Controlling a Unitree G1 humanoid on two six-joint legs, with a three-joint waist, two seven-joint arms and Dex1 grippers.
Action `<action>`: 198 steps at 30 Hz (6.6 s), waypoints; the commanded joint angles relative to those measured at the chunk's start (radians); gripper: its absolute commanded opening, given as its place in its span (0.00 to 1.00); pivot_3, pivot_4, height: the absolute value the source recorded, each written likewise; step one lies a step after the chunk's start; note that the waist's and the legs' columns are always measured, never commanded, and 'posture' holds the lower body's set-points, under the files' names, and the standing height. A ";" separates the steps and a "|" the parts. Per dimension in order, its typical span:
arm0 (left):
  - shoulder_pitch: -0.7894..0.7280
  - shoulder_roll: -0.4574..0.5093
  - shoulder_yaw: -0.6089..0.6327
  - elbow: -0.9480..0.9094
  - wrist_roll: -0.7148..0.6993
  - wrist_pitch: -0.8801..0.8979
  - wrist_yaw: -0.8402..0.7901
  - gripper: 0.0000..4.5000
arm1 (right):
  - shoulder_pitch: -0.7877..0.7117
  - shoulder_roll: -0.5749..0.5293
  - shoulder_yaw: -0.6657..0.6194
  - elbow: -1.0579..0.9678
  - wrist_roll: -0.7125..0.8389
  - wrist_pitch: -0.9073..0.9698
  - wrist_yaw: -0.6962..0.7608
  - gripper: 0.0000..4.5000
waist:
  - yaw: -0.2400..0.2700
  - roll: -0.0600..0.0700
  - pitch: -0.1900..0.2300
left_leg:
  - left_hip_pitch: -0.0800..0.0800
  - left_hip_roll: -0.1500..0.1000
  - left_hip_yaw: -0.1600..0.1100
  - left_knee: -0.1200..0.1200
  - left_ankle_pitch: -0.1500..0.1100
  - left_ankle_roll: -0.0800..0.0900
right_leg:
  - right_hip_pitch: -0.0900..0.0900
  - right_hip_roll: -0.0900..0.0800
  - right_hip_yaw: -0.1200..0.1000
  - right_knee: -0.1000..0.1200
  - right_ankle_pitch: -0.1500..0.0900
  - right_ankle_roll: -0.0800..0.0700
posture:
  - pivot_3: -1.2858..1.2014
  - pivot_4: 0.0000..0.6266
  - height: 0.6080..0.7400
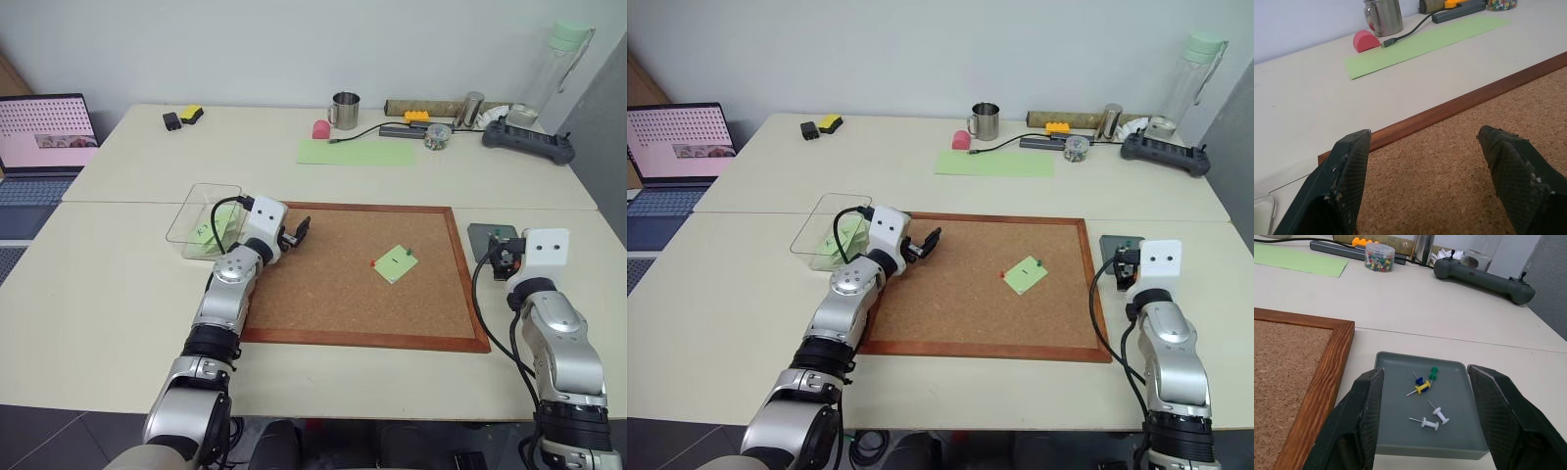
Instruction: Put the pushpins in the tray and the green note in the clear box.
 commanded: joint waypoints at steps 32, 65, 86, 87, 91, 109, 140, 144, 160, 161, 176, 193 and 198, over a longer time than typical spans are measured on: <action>-0.018 0.003 0.015 -0.052 -0.061 0.050 -0.060 0.83 | 0.014 -0.001 -0.024 -0.073 -0.004 -0.001 -0.014 0.63 | 0.000 0.000 0.000 | 0.000 0.000 0.000 0.000 0.000 0.000 | 0.000 0.000 0.000 0.000 0.000 0.000 | 0.52 0.24 1.00; 0.084 0.162 -0.060 -0.312 -0.268 0.250 -0.607 0.01 | -0.059 -0.164 0.163 -0.056 0.292 0.037 0.546 0.63 | -0.002 0.000 0.000 | 0.000 0.000 -0.002 0.003 -0.002 0.003 | 0.001 0.001 -0.001 0.000 0.000 0.000 | 0.52 0.24 1.00; 0.118 0.144 -0.199 -0.160 -0.130 0.199 -0.607 0.01 | -0.154 -0.085 0.249 0.128 0.159 -0.009 0.504 0.63 | 0.000 0.001 -0.001 | 0.001 0.000 -0.003 0.004 -0.002 0.003 | 0.002 0.001 -0.001 0.001 0.000 0.000 | 0.52 0.24 1.00; 0.118 0.144 -0.198 -0.161 -0.131 0.201 -0.608 0.01 | -0.162 -0.083 0.251 0.143 0.154 -0.012 0.503 0.63 | 0.001 0.001 -0.001 | 0.001 0.000 -0.003 0.004 -0.002 0.003 | 0.002 0.001 -0.001 0.002 0.000 0.000 | 0.52 0.24 1.00; 0.118 0.147 -0.196 -0.169 -0.134 0.205 -0.610 0.01 | -0.186 -0.071 0.260 0.192 0.140 -0.025 0.505 0.63 | 0.000 0.001 -0.001 | 0.000 0.000 -0.003 0.005 -0.002 0.003 | 0.002 0.000 -0.001 0.002 0.000 0.000 | 0.52 0.24 1.00; 0.121 0.155 -0.191 -0.218 -0.141 0.248 -0.607 0.00 | -0.235 -0.034 0.248 0.285 0.132 -0.065 0.504 0.01 | -0.002 0.001 -0.001 | 0.000 0.000 -0.004 0.008 -0.002 0.004 | 0.002 0.001 -0.001 0.005 0.000 0.000 | 0.52 0.24 1.00; 0.134 0.176 -0.209 -0.240 -0.134 0.297 -0.623 0.00 | -0.277 -0.089 -0.026 0.241 0.133 -0.026 0.190 0.01 | -0.001 0.001 -0.001 | 0.000 -0.001 -0.005 0.009 -0.002 0.004 | 0.002 0.001 -0.001 0.006 0.000 0.000 | 0.52 0.24 1.00; 0.133 0.175 -0.210 -0.237 -0.132 0.291 -0.622 0.00 | -0.307 -0.120 -0.075 0.331 0.140 0.016 0.151 0.01 | -0.002 0.001 -0.001 | 0.000 -0.001 -0.005 0.009 -0.002 0.004 | 0.002 0.001 0.000 0.006 0.000 0.000 | 0.52 0.24 1.00; 0.132 0.167 -0.207 -0.224 -0.121 0.262 -0.611 0.00 | -0.298 -0.125 -0.102 0.333 0.192 0.046 0.178 0.46 | -0.002 0.002 -0.001 | 0.000 -0.001 -0.005 0.009 -0.002 0.004 | 0.002 0.001 0.000 0.007 0.000 0.000 | 0.52 0.24 1.00; 0.133 0.167 -0.207 -0.224 -0.121 0.261 -0.611 0.00 | -0.289 -0.123 -0.094 0.303 0.212 0.043 0.212 0.46 | -0.002 0.002 -0.001 | 0.000 -0.001 -0.005 0.009 -0.002 0.004 | 0.002 0.001 0.000 0.007 0.000 0.000 | 0.52 0.24 1.00; 0.132 0.171 -0.202 -0.219 -0.120 0.258 -0.612 0.00 | -0.057 -0.136 0.250 -0.067 0.313 0.063 0.660 0.46 | -0.001 0.002 -0.001 | 0.000 -0.001 -0.006 0.009 -0.002 0.004 | 0.002 0.002 -0.001 0.006 0.000 0.000 | 0.52 0.24 1.00; 0.123 0.180 -0.200 -0.223 -0.118 0.265 -0.613 0.00 | -0.101 -0.094 0.367 0.071 0.168 -0.014 0.650 0.46 | -0.002 0.002 -0.001 | 0.000 -0.001 -0.007 0.009 -0.002 0.004 | 0.003 0.002 -0.001 0.006 0.000 0.000 | 0.52 0.24 1.00; 0.135 0.181 -0.199 -0.236 -0.120 0.271 -0.607 0.00 | -0.098 -0.095 0.366 0.076 0.170 -0.013 0.666 0.19 | -0.002 0.002 -0.001 | 0.000 -0.001 -0.007 0.009 -0.002 0.004 | 0.002 0.002 -0.001 0.006 0.000 0.000 | 0.52 0.24 1.00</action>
